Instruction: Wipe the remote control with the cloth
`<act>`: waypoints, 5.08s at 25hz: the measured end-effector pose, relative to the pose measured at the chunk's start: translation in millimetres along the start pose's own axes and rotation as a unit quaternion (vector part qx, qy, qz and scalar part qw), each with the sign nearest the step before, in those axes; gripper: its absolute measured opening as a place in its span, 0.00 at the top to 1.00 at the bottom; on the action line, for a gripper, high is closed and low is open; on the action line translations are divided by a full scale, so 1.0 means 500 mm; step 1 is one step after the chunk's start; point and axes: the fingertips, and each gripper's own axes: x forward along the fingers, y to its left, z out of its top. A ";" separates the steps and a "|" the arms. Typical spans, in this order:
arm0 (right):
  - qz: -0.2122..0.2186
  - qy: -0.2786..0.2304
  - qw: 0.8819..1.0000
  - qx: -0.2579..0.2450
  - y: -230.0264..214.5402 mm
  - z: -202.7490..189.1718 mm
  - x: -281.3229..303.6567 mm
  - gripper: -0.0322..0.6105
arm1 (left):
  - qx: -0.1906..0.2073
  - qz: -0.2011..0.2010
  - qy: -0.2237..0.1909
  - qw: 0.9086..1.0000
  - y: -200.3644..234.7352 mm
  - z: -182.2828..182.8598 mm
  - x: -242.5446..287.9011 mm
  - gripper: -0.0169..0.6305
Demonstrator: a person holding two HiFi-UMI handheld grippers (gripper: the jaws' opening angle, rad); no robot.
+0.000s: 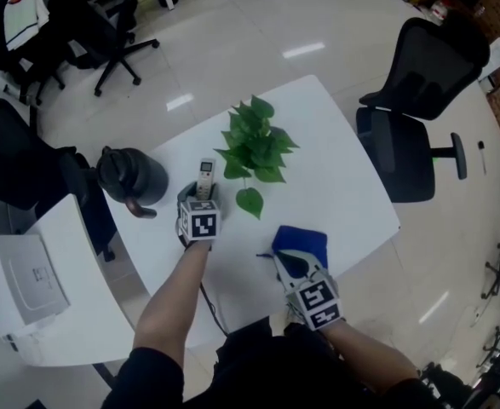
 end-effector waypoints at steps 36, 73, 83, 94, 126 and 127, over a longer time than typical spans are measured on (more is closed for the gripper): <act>0.074 -0.098 0.988 -0.097 0.022 -0.012 -0.289 0.93 | -0.006 -0.038 -0.132 0.990 -0.377 -0.088 -0.592 0.65; 0.043 0.188 0.960 -0.203 -0.133 -0.250 0.048 0.63 | 0.211 -0.009 -0.114 0.971 -0.374 -0.067 -0.598 0.65; 0.049 0.091 0.988 -0.113 -0.112 -0.150 -0.062 0.80 | 0.223 -0.004 -0.127 0.967 -0.360 -0.049 -0.617 0.65; 0.153 -0.100 0.962 -0.202 0.166 0.132 -0.317 0.80 | 0.286 0.022 -0.150 0.946 -0.344 -0.026 -0.658 0.65; 0.169 -0.067 0.946 -0.269 0.293 0.128 -0.340 0.80 | 0.388 0.034 -0.217 0.895 -0.377 -0.002 -0.735 0.66; 0.167 -0.061 0.945 -0.274 0.297 0.121 -0.334 0.80 | 0.396 0.035 -0.220 0.891 -0.382 0.000 -0.738 0.66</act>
